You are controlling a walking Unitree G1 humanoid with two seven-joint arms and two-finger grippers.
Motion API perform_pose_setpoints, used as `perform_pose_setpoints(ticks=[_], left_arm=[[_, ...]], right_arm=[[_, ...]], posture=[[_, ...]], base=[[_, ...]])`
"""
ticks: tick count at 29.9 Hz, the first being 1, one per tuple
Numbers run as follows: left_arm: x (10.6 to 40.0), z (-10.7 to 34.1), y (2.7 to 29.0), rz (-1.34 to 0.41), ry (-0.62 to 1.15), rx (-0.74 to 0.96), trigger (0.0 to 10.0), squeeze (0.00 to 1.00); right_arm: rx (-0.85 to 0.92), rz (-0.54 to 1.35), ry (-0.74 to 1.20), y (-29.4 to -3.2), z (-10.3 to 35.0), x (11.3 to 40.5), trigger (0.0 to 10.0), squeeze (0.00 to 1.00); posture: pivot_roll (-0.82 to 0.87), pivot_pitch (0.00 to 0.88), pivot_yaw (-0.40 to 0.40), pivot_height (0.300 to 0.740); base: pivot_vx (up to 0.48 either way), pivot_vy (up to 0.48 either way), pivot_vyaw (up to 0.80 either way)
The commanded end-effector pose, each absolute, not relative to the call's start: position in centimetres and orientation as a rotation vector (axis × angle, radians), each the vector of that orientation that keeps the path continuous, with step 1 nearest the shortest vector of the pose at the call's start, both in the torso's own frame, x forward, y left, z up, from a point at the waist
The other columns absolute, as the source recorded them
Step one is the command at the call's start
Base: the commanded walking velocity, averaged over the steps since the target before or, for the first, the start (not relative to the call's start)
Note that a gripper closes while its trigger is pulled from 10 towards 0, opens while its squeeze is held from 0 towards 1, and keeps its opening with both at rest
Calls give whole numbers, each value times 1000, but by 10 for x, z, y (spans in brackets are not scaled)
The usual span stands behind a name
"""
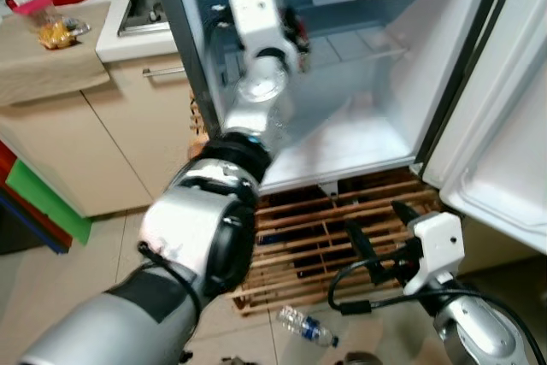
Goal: Restocking fridge
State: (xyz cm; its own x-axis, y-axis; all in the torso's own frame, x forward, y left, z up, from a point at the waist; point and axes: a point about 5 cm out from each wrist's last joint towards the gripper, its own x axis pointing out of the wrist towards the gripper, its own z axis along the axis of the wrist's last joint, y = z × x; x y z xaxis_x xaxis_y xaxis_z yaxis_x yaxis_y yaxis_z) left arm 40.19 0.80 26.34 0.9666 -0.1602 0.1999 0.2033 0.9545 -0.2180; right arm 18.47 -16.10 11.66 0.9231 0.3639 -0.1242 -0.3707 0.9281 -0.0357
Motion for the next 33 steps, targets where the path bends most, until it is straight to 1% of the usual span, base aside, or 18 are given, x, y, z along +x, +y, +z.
perform_pose_setpoints(ticks=[1,2,4,6,14,19,24,26,27,28,30,31,32,33], left_arm=[[396,263,-6,-227,-199,-221,10000,0],[393,260,-10,-239,-204,-196,10000,0],[393,255,-11,-223,-194,-165,10000,0],[397,258,-3,-167,-206,-128,10000,0],[403,269,11,-111,-223,-103,10000,0],[407,280,20,-86,-241,-105,10000,0],[410,286,27,-60,-254,-105,10000,0],[413,290,38,-26,-259,-105,10000,0],[413,290,38,-26,-259,-105,10000,0],[416,292,50,18,-265,-93,10000,0],[417,293,54,34,-266,-89,10000,0],[419,294,64,71,-263,-84,10000,0],[419,294,64,71,-263,-84,10000,0],[421,295,77,120,-264,-89,10000,0]], right_arm=[[-54,382,119,-159,119,183,10000,0],[-53,383,124,-159,118,182,10000,0],[-52,390,136,-158,117,180,10000,0],[-52,396,144,-157,117,178,10000,0],[-51,391,159,-157,118,171,10000,0],[-44,376,178,-156,119,160,10000,0],[-41,367,187,-155,119,154,10000,0],[-37,359,193,-154,120,151,10000,0],[-37,359,193,-154,120,151,10000,0],[-33,354,196,-154,120,149,10000,0],[-32,352,198,-154,120,148,10000,0],[-29,352,201,-152,120,147,10000,0],[-29,352,201,-152,120,147,10000,0],[-27,354,205,-151,121,145,10000,0]], posture=[[-321,113,118,740],[-319,117,115,740],[-318,126,110,740],[-320,135,106,740],[-343,153,112,740],[-371,182,127,740],[-378,193,132,740],[-382,201,140,740],[-382,201,140,740],[-381,205,140,740],[-381,206,140,740],[-381,210,140,740],[-381,210,140,740],[-386,217,137,740]], base=[[0,0,0],[0,0,0],[0,0,0],[0,0,0],[0,0,0],[0,0,0],[0,0,0],[0,0,0],[0,0,0],[0,0,0],[0,0,0],[0,0,0],[0,0,0],[0,0,0]])
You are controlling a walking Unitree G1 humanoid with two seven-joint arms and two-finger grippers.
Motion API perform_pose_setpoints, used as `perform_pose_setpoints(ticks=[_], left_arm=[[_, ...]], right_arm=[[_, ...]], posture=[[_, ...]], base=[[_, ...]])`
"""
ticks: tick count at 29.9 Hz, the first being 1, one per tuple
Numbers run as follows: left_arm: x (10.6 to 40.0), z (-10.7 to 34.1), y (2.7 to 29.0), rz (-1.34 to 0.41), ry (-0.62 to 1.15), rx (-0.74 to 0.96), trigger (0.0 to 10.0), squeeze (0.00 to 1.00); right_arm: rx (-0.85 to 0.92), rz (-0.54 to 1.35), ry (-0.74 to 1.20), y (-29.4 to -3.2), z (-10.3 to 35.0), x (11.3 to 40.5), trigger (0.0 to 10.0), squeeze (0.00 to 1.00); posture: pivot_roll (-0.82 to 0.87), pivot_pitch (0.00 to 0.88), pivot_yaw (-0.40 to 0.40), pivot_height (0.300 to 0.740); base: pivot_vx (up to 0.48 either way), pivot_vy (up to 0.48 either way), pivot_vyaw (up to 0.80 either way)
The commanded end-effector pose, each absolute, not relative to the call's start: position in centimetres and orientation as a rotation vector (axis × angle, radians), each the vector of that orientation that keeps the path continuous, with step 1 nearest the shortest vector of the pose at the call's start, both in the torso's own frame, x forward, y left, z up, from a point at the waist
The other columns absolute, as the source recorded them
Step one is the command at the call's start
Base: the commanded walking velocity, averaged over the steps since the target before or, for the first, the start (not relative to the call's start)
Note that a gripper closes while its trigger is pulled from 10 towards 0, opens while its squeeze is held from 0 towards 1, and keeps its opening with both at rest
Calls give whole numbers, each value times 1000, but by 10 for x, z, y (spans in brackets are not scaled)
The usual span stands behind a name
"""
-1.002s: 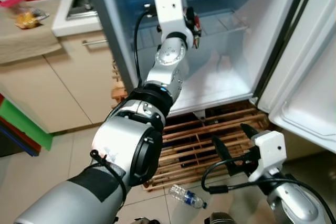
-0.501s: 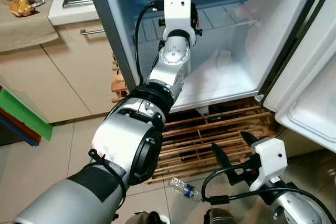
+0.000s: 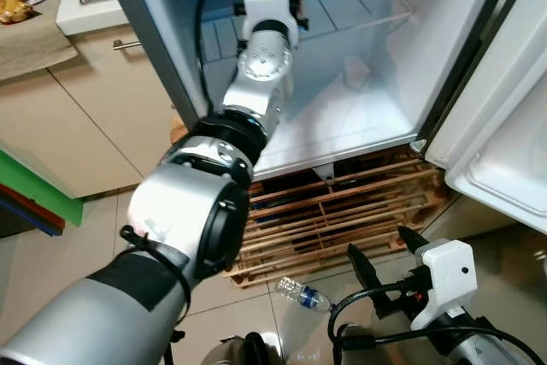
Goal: Restocking fridge
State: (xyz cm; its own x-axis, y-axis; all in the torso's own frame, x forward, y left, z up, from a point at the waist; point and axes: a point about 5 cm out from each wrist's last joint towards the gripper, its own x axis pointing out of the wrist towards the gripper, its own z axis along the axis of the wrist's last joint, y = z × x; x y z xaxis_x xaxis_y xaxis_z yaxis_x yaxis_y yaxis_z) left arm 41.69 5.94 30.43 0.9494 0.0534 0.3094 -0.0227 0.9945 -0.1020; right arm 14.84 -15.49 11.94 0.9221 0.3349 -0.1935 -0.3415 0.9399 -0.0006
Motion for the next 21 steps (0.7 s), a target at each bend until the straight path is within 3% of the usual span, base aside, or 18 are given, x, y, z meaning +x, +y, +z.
perform_pose_setpoints(ticks=[1,12,13,14,21], left_arm=[[422,295,83,143,-266,-88,10000,0],[425,287,109,220,-219,-109,10000,0],[425,283,110,230,-198,-138,10000,576],[425,280,111,243,-177,-177,10000,1000],[425,286,108,261,-178,-284,10000,1000]], right_arm=[[-26,355,205,-151,121,145,10000,0],[-27,350,225,-152,123,137,10000,0],[-26,349,228,-152,123,136,10000,0],[-27,348,232,-152,123,135,10000,0],[-30,347,232,-152,123,136,10000,0]], posture=[[-386,217,137,740],[-401,239,133,740],[-404,241,133,740],[-405,240,132,740],[-410,234,134,740]], base=[[0,0,0],[0,0,0],[0,0,0],[0,0,0],[0,0,0]])
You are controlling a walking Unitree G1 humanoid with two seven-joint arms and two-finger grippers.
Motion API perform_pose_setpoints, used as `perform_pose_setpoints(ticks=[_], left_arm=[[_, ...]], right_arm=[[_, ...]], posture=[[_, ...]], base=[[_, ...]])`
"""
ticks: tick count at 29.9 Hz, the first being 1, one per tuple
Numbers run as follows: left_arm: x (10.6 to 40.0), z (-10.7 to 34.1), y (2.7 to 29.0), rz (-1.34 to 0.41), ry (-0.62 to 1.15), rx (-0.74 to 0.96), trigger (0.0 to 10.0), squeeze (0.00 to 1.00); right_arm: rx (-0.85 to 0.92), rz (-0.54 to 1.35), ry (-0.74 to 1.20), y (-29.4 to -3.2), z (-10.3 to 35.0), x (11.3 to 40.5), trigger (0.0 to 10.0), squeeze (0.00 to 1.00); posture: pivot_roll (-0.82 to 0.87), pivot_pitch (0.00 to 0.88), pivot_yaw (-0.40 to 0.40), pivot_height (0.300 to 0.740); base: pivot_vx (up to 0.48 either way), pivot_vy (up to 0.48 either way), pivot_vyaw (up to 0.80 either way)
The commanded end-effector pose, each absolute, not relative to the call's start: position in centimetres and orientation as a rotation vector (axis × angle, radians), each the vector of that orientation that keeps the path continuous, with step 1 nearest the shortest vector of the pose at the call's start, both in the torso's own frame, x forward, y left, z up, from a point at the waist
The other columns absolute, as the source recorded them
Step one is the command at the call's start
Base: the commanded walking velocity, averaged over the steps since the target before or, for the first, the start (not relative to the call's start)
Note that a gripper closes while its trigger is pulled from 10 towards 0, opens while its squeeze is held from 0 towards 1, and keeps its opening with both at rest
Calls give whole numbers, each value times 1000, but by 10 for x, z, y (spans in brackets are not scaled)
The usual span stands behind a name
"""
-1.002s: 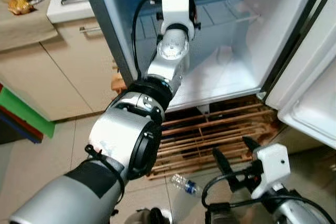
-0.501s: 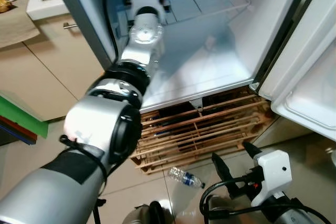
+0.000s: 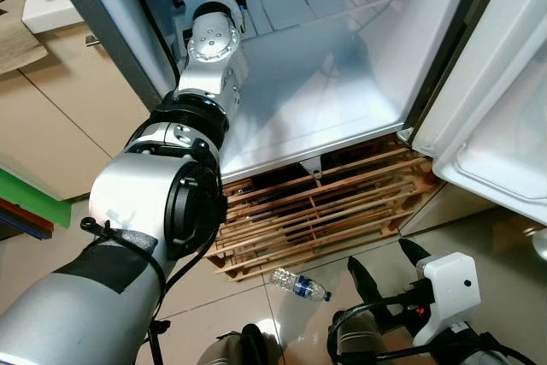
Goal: Restocking fridge
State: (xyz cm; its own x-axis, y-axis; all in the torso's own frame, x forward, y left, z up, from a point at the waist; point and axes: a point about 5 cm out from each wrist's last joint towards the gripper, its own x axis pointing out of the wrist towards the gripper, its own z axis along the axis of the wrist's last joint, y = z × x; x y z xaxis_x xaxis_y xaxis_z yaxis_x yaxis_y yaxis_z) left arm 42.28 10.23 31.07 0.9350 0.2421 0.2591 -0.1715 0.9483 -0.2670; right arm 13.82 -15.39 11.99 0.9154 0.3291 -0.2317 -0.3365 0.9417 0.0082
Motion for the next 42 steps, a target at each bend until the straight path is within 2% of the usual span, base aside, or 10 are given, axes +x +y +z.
perform_pose_setpoints(ticks=[1,7,16,28,33,37,42], left_arm=[[424,302,102,254,-228,-274,10000,1000],[420,336,89,214,-332,-291,10000,1000],[416,357,75,145,-383,-279,10000,1000],[409,344,48,67,-412,-304,10000,1000],[397,347,34,-27,-519,-255,10000,1000],[388,330,32,-74,-551,-159,10000,1000],[386,316,42,-57,-538,-116,10000,1000]], right_arm=[[-33,346,229,-153,124,138,10000,0],[-49,359,225,-153,124,140,10000,0],[-61,362,208,-156,123,150,10000,0],[-55,374,169,-153,123,166,10000,0],[-62,391,147,-153,124,176,10000,0],[-55,391,125,-154,123,191,10000,0],[-49,395,100,-154,123,205,10000,0]], posture=[[-406,229,129,740],[-412,214,126,740],[-391,185,127,740],[-345,138,125,740],[-311,97,112,740],[-280,51,106,740],[-256,4,97,740]], base=[[0,0,0],[0,0,0],[0,0,0],[0,0,0],[0,0,0],[0,0,0],[0,0,0]])
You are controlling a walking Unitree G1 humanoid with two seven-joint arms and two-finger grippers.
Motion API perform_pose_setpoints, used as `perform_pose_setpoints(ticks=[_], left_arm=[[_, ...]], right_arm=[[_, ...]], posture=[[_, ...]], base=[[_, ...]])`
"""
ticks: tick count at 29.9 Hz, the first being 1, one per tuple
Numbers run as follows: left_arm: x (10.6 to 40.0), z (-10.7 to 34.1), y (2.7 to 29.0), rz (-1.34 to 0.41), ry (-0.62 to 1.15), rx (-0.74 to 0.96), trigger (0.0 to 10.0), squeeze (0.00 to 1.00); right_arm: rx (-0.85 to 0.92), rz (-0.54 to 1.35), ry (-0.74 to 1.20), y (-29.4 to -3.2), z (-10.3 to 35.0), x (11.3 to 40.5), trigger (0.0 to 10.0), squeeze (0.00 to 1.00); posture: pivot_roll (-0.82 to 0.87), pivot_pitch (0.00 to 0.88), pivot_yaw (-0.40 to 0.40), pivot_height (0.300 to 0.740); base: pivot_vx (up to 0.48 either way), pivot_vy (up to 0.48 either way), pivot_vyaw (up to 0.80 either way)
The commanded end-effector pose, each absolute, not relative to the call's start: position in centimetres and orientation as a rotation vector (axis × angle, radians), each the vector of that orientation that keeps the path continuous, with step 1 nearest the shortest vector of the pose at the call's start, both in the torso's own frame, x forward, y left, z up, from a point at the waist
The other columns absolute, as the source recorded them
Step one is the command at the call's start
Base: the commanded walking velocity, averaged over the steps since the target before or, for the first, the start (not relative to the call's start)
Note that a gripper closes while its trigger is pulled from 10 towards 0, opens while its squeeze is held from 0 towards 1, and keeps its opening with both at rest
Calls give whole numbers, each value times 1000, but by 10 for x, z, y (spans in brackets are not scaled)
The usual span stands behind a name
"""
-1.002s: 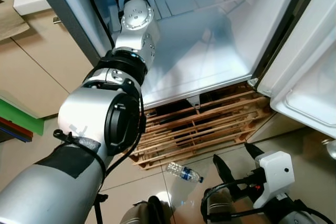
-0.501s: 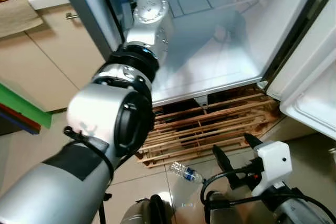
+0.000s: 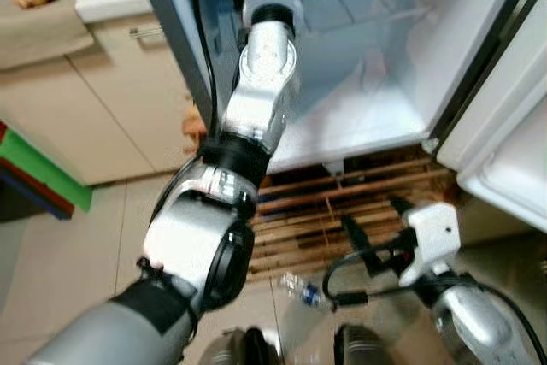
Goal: Restocking fridge
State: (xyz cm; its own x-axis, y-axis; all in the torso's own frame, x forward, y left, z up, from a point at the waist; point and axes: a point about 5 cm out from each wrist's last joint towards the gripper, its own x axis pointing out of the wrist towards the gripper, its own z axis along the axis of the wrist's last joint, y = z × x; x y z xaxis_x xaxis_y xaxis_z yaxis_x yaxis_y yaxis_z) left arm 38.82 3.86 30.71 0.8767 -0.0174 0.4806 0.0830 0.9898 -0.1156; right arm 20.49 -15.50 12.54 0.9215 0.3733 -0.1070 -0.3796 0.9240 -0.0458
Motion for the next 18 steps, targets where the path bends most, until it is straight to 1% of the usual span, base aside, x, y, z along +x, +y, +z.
perform_pose_setpoints(ticks=[1,2,3,4,8,11,12,13,14,18], left_arm=[[384,312,47,-54,-541,-94,10000,1000],[377,294,61,-66,-524,-39,10000,1000],[377,294,61,-66,-524,-39,10000,1000],[371,280,70,-85,-489,-8,10000,1000],[362,247,91,-116,-399,23,10000,1000],[351,217,105,-151,-294,60,10000,1000],[337,198,109,-217,-245,37,10000,1000],[337,198,109,-217,-245,37,10000,1000],[323,184,116,-256,-202,10,10000,1000],[296,159,133,-278,-119,21,10000,1000]], right_arm=[[-50,399,90,-154,123,211,10000,0],[-53,405,61,-154,127,222,10000,0],[-53,405,61,-154,127,222,10000,0],[-52,402,43,-154,129,228,10000,0],[-51,375,16,-155,130,234,10000,0],[-49,240,3,-166,129,239,10000,0],[-37,198,10,-169,124,238,10000,0],[-37,198,10,-169,124,238,10000,0],[-35,190,13,-168,120,237,10000,0],[-36,111,11,-174,115,237,10000,0]], posture=[[-240,0,94,740],[-224,0,96,740],[-224,0,96,740],[-222,0,96,740],[-207,0,97,740],[-189,0,99,740],[-180,0,103,740],[-180,0,103,740],[-174,0,113,740],[-163,0,122,740]], base=[[0,0,0],[0,0,0],[0,0,0],[0,0,0],[0,0,0],[0,0,0],[0,0,0],[0,0,0],[0,0,0],[0,0,0]])
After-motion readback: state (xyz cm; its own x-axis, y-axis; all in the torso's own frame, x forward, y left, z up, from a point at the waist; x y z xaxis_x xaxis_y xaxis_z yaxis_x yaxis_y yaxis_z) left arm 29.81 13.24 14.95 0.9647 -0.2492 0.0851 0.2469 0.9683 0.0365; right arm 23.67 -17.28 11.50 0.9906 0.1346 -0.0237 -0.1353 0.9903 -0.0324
